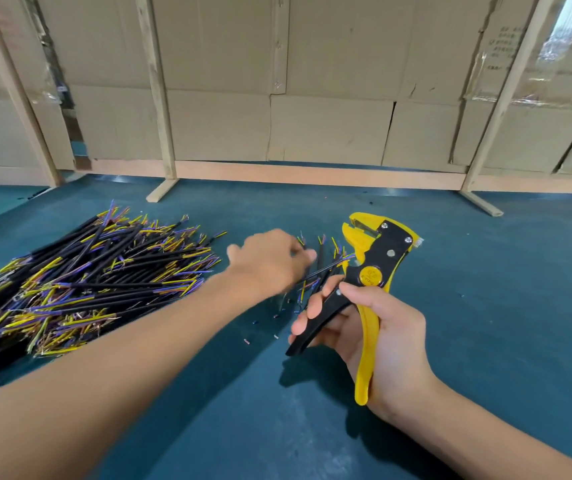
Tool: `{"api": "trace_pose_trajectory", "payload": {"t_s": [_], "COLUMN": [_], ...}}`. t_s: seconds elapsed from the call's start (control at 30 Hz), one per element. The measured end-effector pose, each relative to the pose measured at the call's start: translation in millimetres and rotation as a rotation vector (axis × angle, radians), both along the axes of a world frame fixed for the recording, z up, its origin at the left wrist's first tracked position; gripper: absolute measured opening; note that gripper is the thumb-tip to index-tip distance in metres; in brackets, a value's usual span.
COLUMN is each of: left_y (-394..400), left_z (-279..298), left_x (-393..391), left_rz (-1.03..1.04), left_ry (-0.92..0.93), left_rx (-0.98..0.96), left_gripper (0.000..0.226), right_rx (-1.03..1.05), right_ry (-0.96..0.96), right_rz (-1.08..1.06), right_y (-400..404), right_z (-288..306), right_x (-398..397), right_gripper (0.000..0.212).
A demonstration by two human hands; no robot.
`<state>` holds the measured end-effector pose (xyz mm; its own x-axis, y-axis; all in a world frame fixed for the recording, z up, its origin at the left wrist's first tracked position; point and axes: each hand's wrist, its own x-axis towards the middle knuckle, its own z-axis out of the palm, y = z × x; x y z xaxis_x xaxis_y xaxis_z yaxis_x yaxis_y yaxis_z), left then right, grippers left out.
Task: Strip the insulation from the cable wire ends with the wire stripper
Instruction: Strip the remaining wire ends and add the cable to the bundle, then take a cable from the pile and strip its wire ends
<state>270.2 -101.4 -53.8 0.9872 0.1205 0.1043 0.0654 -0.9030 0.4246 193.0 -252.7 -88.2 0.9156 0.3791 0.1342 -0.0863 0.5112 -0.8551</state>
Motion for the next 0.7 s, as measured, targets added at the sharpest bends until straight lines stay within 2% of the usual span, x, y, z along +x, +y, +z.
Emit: {"api": "trace_pose_trajectory", "payload": {"t_s": [0.1,0.13,0.23,0.3,0.4,0.47,0.57,0.63,0.7], "left_y": [35.5,46.2,61.3,60.0,59.4,61.6,63.3,64.2,65.0], "left_z": [10.1,11.8,8.5,4.1,8.1,16.8,34.4,42.1,36.3], "left_x": [7.2,9.5,11.7,12.7,9.0,5.4,-20.0,-46.5,-69.2], "left_rz": [0.056,0.082,0.106,0.086,0.073,0.021,-0.107,-0.221,-0.325], "left_ry": [-0.140,-0.112,0.133,0.135,0.072,-0.045,-0.291,-0.317,-0.296], "left_rx": [-0.055,-0.011,0.237,0.265,0.255,0.096,-0.442,-0.791,-0.972], "left_gripper": [0.015,0.016,0.032,0.032,0.016,0.008,0.008,0.009,0.018], "right_rx": [-0.011,-0.013,0.000,-0.005,-0.004,-0.001,-0.012,-0.006,-0.021], "right_ry": [0.014,0.016,0.032,0.026,0.046,0.067,0.089,0.085,0.077], "right_rz": [-0.018,-0.021,-0.007,-0.009,-0.011,-0.001,0.014,0.024,0.052], "right_y": [3.4,5.1,5.2,1.3,3.0,3.2,5.0,6.9,8.2], "right_z": [0.9,2.3,3.5,4.2,4.7,4.5,7.3,8.7,9.6], "right_x": [-1.7,-2.4,-2.2,-1.8,-2.7,-2.8,-3.4,-3.6,-3.0], "right_gripper": [0.017,0.016,0.016,0.017,0.018,0.019,0.020,0.019,0.018]}}
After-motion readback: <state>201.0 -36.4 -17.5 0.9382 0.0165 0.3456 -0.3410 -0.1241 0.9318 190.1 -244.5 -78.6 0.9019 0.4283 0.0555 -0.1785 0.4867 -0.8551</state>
